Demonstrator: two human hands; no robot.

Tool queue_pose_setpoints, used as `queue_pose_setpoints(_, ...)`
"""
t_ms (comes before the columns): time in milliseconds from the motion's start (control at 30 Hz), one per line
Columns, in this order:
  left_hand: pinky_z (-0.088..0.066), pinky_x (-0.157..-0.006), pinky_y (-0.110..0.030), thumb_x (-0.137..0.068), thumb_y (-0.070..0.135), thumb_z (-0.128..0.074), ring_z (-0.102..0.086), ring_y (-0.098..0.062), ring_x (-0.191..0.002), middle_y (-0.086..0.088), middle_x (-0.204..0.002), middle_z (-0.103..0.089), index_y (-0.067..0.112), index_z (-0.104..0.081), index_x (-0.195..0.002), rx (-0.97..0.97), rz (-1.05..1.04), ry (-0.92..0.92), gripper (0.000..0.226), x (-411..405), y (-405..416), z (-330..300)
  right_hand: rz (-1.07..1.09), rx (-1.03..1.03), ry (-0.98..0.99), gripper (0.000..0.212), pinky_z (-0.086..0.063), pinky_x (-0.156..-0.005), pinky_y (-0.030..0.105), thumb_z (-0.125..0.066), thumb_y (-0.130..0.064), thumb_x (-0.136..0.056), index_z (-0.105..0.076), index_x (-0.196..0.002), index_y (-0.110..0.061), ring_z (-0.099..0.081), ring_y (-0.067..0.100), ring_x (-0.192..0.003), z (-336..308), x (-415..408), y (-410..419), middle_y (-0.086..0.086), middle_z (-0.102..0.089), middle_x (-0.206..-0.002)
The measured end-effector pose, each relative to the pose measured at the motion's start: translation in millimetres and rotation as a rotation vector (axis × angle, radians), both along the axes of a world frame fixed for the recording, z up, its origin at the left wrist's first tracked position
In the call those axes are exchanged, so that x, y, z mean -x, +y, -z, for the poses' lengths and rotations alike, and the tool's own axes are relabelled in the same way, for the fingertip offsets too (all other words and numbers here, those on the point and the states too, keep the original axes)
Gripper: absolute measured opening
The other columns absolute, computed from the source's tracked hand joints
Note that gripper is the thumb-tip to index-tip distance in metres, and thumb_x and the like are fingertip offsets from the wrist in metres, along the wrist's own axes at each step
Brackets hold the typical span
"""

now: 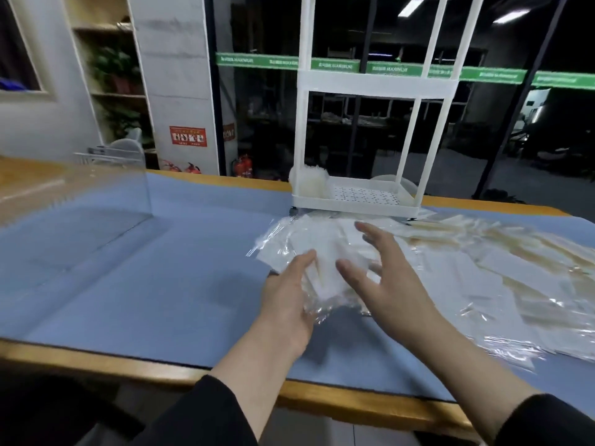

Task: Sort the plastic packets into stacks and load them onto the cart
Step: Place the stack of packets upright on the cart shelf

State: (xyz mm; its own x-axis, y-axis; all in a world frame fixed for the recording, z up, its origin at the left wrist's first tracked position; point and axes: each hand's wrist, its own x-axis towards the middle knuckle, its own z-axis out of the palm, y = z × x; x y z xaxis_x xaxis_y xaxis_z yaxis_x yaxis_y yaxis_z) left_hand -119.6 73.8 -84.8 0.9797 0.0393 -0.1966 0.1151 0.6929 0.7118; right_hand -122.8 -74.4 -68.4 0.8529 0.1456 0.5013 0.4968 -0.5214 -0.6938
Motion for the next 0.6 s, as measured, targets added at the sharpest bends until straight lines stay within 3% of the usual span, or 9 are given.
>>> queue_pose_setpoints(100, -0.056, -0.095, -0.058, -0.093, 0.014, -0.068, -0.071, -0.041, -0.107, -0.019, -0.115, -0.074, 0.006, -0.068, -0.125, -0.035, -0.021, -0.101, 0.034, 1.0, 21.3, -0.4, -0.063, -0.157, 0.233, 0.047, -0.047, -0.094, 0.023, -0.073, -0.041, -0.089, -0.057, -0.132, -0.031, -0.061, 0.0, -0.114, -0.1, -8.2, 27.7, -0.019, -0.064, -0.125)
queue_pose_setpoints(167, -0.054, -0.097, -0.059, -0.094, 0.013, -0.067, -0.071, -0.04, -0.106, -0.019, -0.113, -0.075, 0.005, -0.069, -0.123, -0.1, -0.022, -0.139, 0.03, 1.1, 32.2, 0.6, -0.173, -0.23, 0.281, 0.03, -0.054, -0.089, 0.033, -0.075, -0.027, -0.09, -0.066, -0.118, -0.027, -0.071, 0.01, -0.101, -0.6, -9.6, 40.4, -0.011, -0.074, -0.11)
queue_pose_setpoints(267, -0.053, -0.101, -0.056, -0.092, 0.018, -0.072, -0.072, -0.035, -0.108, -0.015, -0.115, -0.075, 0.009, -0.069, -0.124, -0.253, 0.009, -0.207, 0.034, 0.1, 47.4, 2.5, -0.253, -0.344, 0.348, 0.026, -0.056, -0.087, 0.056, -0.076, -0.018, -0.088, -0.068, -0.113, -0.021, -0.07, 0.037, -0.098, -1.3, -10.5, 54.7, 0.007, -0.075, -0.105)
queue_pose_setpoints(333, -0.054, -0.1, -0.051, -0.08, 0.034, -0.079, -0.072, -0.03, -0.109, -0.011, -0.118, -0.075, 0.014, -0.065, -0.129, -0.33, -0.016, -0.236, 0.054, -2.3, 58.2, 3.7, -0.257, -0.366, 0.334, 0.026, -0.058, -0.083, 0.049, -0.075, -0.011, -0.088, -0.068, -0.112, -0.019, -0.072, 0.031, -0.091, -2.7, -13.8, 60.7, 0.006, -0.076, -0.101)
queue_pose_setpoints(433, -0.054, -0.076, -0.036, -0.066, 0.07, -0.076, -0.069, -0.016, -0.091, 0.001, -0.112, -0.071, 0.026, -0.055, -0.132, -0.368, -0.309, -0.226, 0.082, -5.4, 80.7, 0.5, -0.137, -0.089, 0.13, 0.025, -0.05, -0.075, 0.02, -0.072, -0.011, -0.089, -0.065, -0.105, -0.03, -0.066, 0.003, -0.081, -8.4, -18.6, 57.8, -0.018, -0.071, -0.092)
queue_pose_setpoints(500, -0.052, -0.075, -0.033, -0.078, 0.083, -0.057, -0.066, -0.013, -0.085, 0.002, -0.106, -0.068, 0.031, -0.055, -0.125, -0.399, -0.524, -0.232, 0.07, -7.1, 100.2, -2.0, -0.087, 0.209, 0.032, 0.023, -0.045, -0.073, 0.016, -0.069, -0.019, -0.09, -0.061, -0.106, -0.035, -0.059, 0.0, -0.083, -12.7, -18.8, 54.2, -0.021, -0.065, -0.091)
queue_pose_setpoints(600, -0.052, -0.084, -0.032, -0.083, 0.088, -0.037, -0.068, -0.011, -0.092, 0.006, -0.106, -0.071, 0.033, -0.065, -0.105, -0.66, -0.403, -0.279, 0.066, -8.9, 108.2, -7.9, -0.127, 0.524, -0.002, 0.037, -0.041, -0.084, 0.019, -0.065, -0.021, -0.091, -0.057, -0.125, -0.033, -0.053, 0.004, -0.099, -3.6, -23.7, 56.5, -0.018, -0.058, -0.106)
